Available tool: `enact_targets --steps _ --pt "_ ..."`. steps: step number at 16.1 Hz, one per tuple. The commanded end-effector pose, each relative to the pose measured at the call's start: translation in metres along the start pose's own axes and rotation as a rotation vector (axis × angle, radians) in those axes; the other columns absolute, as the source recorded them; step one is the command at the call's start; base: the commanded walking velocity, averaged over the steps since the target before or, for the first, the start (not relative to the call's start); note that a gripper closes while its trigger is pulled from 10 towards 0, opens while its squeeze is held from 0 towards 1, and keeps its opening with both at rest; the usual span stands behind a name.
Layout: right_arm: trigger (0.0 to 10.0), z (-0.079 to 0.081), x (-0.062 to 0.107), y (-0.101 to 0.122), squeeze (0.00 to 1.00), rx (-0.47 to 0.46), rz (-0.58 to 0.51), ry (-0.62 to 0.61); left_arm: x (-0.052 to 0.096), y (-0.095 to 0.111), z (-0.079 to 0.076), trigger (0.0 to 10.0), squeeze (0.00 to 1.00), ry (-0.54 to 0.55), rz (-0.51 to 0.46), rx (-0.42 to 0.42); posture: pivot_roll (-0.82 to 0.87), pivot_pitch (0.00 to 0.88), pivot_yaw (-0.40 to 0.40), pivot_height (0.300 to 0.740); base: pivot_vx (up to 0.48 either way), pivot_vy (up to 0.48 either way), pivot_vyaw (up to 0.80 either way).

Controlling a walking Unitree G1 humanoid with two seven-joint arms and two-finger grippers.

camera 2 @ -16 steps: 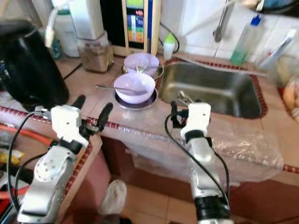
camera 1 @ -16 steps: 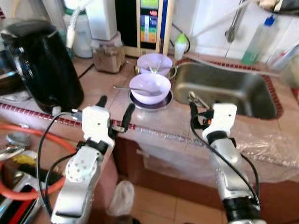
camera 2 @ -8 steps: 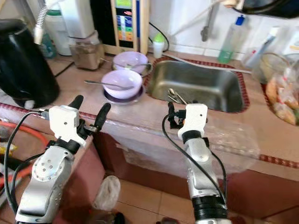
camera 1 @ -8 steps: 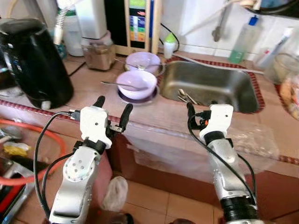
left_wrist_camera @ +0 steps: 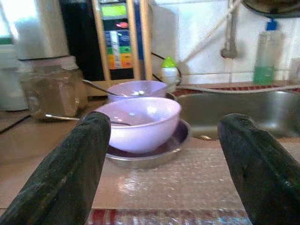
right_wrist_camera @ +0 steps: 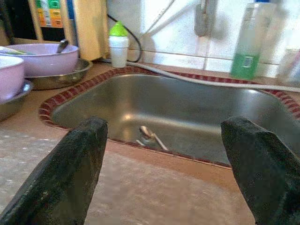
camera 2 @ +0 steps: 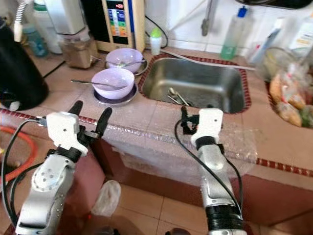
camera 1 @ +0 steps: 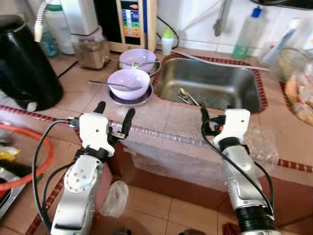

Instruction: Kitchen organization

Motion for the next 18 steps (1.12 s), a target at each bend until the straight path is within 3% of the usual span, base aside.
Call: enact_targets --steps 1,5,18 --pt "10.0 0.007 0.000 0.007 0.00 -0.012 -0.034 0.023 0.001 0.007 0.004 10.0 0.00 0.009 -0.021 -0.004 0.02 0.000 0.003 0.740 0.000 0.000 0.00" --pt "10.0 0.012 0.001 0.012 0.00 -0.006 -0.063 0.054 0.000 0.015 0.000 10.0 0.00 -0.013 -0.054 0.000 0.03 0.000 0.007 0.740 0.132 0.000 0.00" --pt "10.0 0.009 -0.002 0.009 0.00 0.009 -0.056 0.041 0.000 0.011 -0.006 10.0 0.00 -0.048 -0.038 0.009 0.03 0.000 0.004 0.740 0.334 0.000 0.00"
Point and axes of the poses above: a point about 5 cm out from each wrist's last joint towards the gripper, its own x axis pointing back from the gripper into the wrist, its own y axis along the axis of the wrist's last joint, z = x × y, the point moved 3 cm from there along -x, pointing out of the wrist towards the gripper, and after that the axes turned 2 degrees about -x, right-handed, at the moved point
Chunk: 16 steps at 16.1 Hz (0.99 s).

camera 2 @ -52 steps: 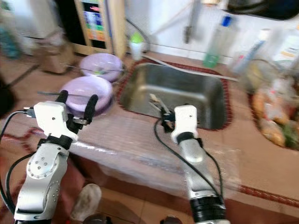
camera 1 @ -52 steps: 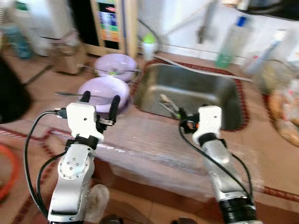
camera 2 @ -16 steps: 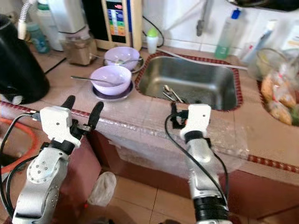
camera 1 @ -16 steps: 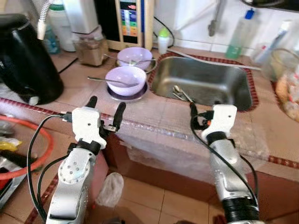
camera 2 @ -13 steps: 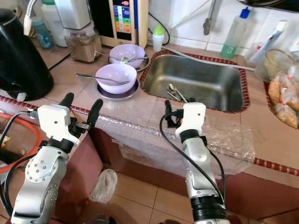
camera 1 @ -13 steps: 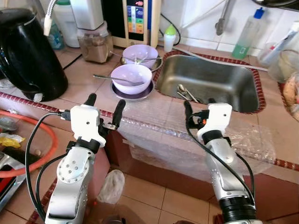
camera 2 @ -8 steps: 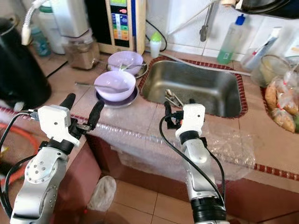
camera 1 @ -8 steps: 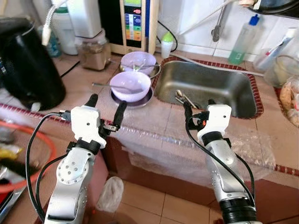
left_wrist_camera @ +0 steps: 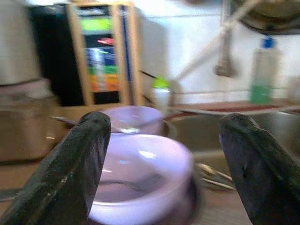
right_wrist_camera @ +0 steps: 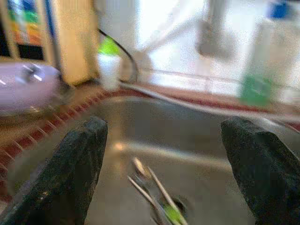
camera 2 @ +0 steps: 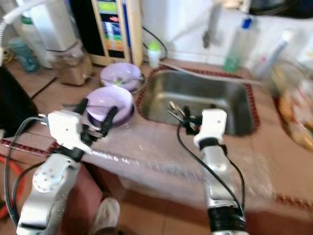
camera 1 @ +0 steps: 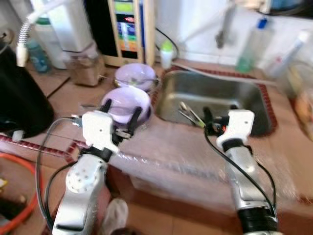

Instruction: Kitchen organization

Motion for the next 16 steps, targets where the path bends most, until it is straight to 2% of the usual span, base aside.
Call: enact_targets --steps 1,3,7,11,13,16 --pt "10.0 0.010 -0.003 0.003 0.00 -0.004 -0.014 0.029 0.001 0.000 0.005 10.0 0.00 0.014 0.003 -0.011 0.03 0.000 0.004 0.740 0.300 0.000 0.00" --pt "10.0 0.010 -0.003 0.003 0.00 -0.004 -0.014 0.029 0.000 0.001 0.006 10.0 0.00 0.020 0.002 -0.014 0.03 0.000 0.003 0.740 0.279 0.000 0.00" --pt "10.0 0.010 -0.003 0.002 0.00 -0.002 -0.013 0.034 0.004 0.002 0.010 10.0 0.00 0.062 -0.008 -0.006 0.03 0.000 -0.007 0.740 0.000 0.000 0.00" --pt "10.0 0.012 -0.002 -0.001 0.00 -0.001 0.000 0.046 0.009 0.006 0.023 10.0 0.00 0.141 -0.028 -0.010 0.04 0.000 -0.016 0.740 0.000 0.000 0.00" --pt "10.0 0.015 -0.003 -0.002 0.00 -0.001 0.004 0.059 0.013 0.006 0.029 10.0 0.00 0.182 -0.038 0.074 0.05 0.000 -0.023 0.740 0.000 0.000 0.00" --pt "10.0 0.017 -0.007 -0.002 0.00 -0.002 0.003 0.070 0.006 0.022 0.030 10.0 0.00 0.164 -0.102 0.028 0.06 0.000 -0.029 0.740 0.000 0.000 0.00"
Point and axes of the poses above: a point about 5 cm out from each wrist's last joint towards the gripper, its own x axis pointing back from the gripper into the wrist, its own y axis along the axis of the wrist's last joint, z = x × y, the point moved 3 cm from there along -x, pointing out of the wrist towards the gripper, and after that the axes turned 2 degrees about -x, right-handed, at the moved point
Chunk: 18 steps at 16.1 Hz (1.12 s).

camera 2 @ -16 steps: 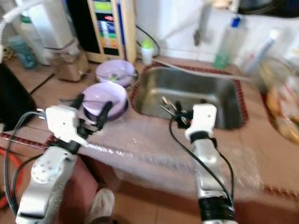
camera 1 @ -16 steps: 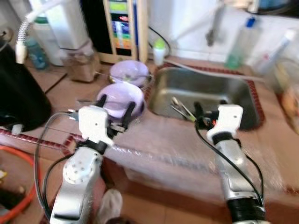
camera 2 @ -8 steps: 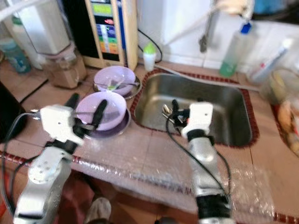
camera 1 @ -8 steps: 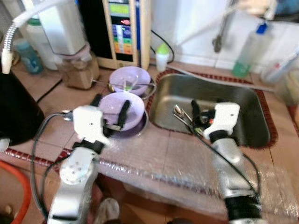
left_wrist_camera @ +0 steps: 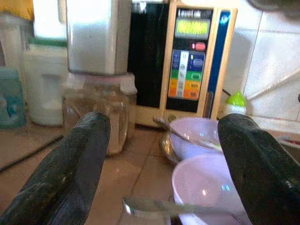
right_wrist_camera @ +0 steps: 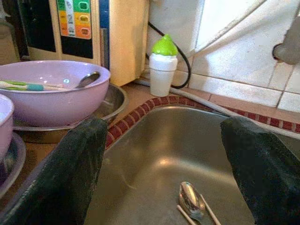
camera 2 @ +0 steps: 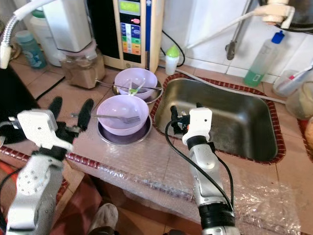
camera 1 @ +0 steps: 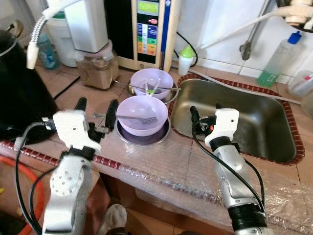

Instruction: Kitchen organization

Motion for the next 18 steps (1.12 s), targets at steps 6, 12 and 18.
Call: enact_targets --steps 6,12,18 --pt "10.0 0.009 -0.003 0.001 0.00 -0.021 -0.009 0.053 0.000 0.008 0.011 10.0 0.00 0.073 -0.017 0.013 0.08 0.000 -0.032 0.740 0.000 0.000 0.00" --pt "10.0 0.038 0.007 0.004 0.00 -0.052 -0.033 0.260 0.008 -0.025 0.028 10.0 0.00 0.209 0.146 0.289 0.08 0.000 -0.031 0.740 0.000 0.000 0.00" --pt "10.0 0.033 0.008 0.003 0.00 -0.047 -0.032 0.245 0.003 -0.009 0.016 10.0 0.00 0.112 0.095 0.175 0.07 0.000 -0.020 0.740 0.000 0.000 0.00"
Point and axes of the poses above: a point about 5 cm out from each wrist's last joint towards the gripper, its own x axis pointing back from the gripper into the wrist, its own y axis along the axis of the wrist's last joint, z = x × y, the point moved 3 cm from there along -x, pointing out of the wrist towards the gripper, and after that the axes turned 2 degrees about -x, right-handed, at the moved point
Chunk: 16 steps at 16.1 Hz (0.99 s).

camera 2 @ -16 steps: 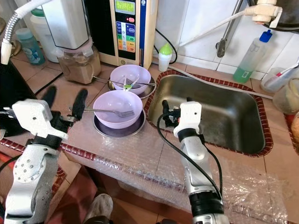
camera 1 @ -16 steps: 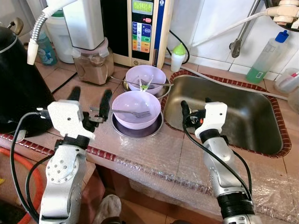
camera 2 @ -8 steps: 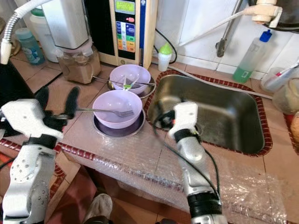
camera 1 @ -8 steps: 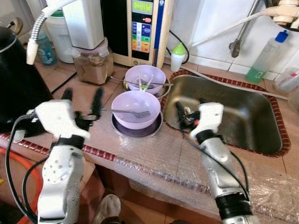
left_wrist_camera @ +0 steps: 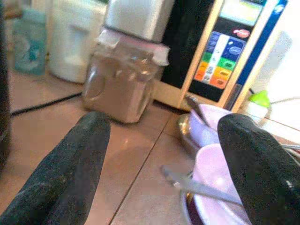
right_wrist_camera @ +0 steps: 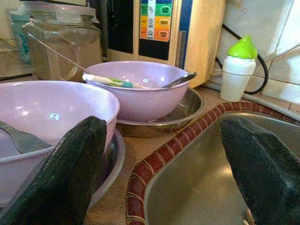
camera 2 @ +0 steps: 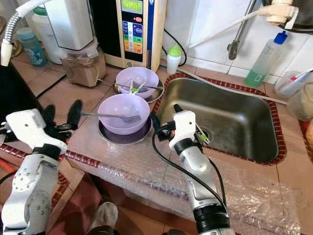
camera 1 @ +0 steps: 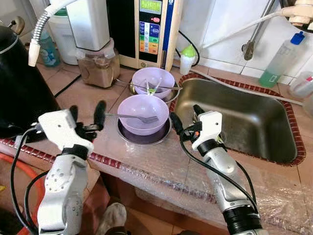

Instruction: Kitchen organization

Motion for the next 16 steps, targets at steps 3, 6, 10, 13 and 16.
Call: enact_targets --steps 3,6,10,13,16 --pt "10.0 -0.011 0.001 0.008 0.00 0.033 -0.035 -0.055 -0.004 0.027 -0.010 10.0 0.00 -0.051 -0.108 -0.122 0.07 0.000 -0.020 0.740 0.000 0.000 0.00" --pt "10.0 -0.019 0.000 0.010 0.00 0.059 -0.040 -0.091 -0.005 0.032 -0.022 10.0 0.00 -0.096 -0.135 -0.163 0.07 0.000 -0.020 0.740 0.000 -0.244 0.00" --pt "10.0 -0.017 0.001 0.008 0.00 0.065 -0.038 -0.092 -0.004 0.028 -0.023 10.0 0.00 -0.106 -0.124 -0.174 0.06 0.000 -0.016 0.740 0.000 -0.445 0.00" --pt "10.0 -0.016 0.001 0.007 0.00 0.055 -0.036 -0.093 -0.004 0.028 -0.024 10.0 0.00 -0.112 -0.122 -0.179 0.06 0.000 -0.016 0.740 0.000 -0.339 0.00" --pt "10.0 -0.016 0.002 0.007 0.00 0.060 -0.032 -0.081 0.000 0.023 -0.022 10.0 0.00 -0.092 -0.110 -0.183 0.06 0.000 -0.016 0.740 0.000 0.000 0.00"
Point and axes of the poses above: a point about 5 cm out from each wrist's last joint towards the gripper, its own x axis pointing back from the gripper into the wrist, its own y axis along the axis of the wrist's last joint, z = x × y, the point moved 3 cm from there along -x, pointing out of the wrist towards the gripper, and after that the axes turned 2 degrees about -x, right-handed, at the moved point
